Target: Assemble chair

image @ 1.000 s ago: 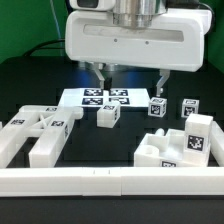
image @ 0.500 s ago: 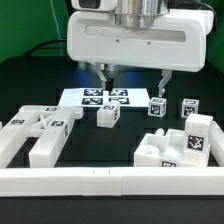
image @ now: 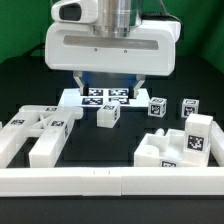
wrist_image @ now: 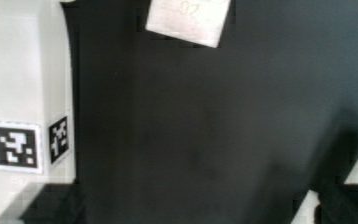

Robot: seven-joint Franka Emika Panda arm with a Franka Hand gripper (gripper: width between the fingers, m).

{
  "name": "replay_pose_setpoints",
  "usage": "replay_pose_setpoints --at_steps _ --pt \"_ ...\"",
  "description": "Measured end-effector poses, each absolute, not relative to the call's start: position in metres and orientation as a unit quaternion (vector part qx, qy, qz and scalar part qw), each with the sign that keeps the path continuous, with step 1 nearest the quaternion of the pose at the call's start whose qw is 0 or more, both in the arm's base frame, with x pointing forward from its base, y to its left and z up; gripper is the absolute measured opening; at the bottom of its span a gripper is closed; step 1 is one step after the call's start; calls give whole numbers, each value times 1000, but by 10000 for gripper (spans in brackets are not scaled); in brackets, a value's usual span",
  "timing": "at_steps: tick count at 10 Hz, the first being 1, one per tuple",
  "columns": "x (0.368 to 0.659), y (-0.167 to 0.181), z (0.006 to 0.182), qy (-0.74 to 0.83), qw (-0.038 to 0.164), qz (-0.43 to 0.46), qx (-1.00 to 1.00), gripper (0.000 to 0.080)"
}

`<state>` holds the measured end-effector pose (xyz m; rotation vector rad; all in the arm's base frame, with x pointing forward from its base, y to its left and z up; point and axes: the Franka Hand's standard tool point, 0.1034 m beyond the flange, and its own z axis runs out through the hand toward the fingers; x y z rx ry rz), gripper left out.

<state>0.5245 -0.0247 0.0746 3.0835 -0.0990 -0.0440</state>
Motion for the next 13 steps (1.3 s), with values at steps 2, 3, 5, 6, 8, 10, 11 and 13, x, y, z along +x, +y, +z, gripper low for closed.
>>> replay_pose_setpoints --at_steps 2,3,5,6,8,10,11,13 --pt "523 -27 74 -44 25 -15 999 649" --pt "518 -37 76 -98 9 -18 995 649" --pt "510 -54 70 -163 -15 -23 986 649" --pt "509 -54 70 -167 -16 -25 985 649" --pt "508 -53 70 -165 -17 -34 986 649" --pt "498 -48 70 -157 -31 -96 982 649" --pt "500 -47 70 -156 -37 -127 979 649" --pt "494 -40 64 -142 -47 -184 972 649"
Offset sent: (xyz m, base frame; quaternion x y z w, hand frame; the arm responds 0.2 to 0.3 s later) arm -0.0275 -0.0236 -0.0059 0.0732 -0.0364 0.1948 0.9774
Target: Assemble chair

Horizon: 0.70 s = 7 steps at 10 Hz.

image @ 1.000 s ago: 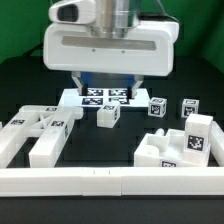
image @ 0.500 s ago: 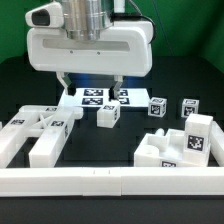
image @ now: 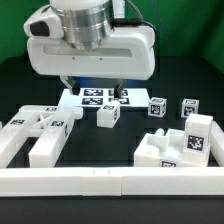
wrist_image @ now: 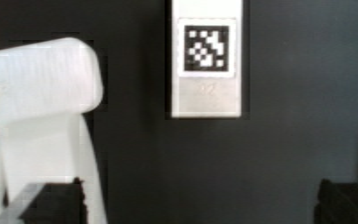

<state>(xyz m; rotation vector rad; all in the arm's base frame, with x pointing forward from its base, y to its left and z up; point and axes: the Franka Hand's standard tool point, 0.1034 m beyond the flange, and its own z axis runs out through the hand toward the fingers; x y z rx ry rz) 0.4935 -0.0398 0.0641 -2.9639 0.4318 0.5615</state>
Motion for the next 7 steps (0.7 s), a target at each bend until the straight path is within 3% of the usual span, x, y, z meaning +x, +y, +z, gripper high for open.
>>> replay_pose_setpoints --at_steps 7 --pt "483 -40 55 132 71 397 -906 649"
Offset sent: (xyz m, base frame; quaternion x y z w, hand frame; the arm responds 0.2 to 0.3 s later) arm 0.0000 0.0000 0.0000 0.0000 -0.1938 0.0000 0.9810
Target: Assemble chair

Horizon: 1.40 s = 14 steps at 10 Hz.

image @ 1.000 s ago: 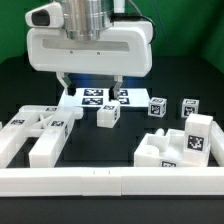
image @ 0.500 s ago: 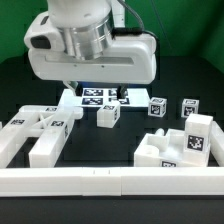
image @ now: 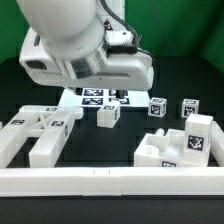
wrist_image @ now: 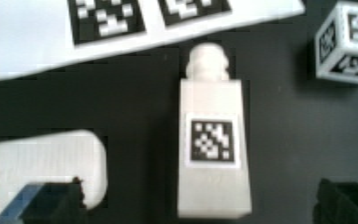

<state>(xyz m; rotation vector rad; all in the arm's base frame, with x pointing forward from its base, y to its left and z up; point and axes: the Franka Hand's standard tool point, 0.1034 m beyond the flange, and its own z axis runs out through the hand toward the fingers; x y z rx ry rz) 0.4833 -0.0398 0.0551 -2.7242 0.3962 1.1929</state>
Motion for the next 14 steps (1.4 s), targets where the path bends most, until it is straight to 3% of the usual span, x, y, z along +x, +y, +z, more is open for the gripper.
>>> replay_pose_setpoints --at_steps 5,11,14 --pt "481 -31 29 124 62 418 -898 649" --pt "479 -27 16 121 60 414 -900 649" --pt "471 -29 7 124 58 414 -900 288"
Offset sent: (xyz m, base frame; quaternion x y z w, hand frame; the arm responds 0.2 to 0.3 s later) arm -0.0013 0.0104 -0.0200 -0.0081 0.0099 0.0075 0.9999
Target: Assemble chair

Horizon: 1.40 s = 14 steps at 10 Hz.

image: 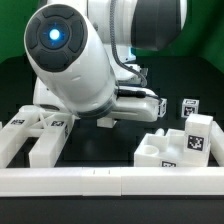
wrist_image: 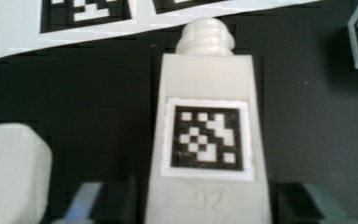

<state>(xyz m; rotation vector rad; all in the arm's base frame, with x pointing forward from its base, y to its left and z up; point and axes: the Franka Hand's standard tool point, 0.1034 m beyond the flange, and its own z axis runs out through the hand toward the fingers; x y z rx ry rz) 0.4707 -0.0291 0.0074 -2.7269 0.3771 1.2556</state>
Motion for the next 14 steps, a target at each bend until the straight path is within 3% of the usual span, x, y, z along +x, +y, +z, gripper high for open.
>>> replay_pose_setpoints --at_steps 4,9,12,14 --pt "477 -34 18 127 62 416 -898 289" --pt "520 -39 90 129 76 404 -902 291" --pt "526 -41 85 131 73 381 -912 291" --pt "545 -45 87 131 69 321 -935 291"
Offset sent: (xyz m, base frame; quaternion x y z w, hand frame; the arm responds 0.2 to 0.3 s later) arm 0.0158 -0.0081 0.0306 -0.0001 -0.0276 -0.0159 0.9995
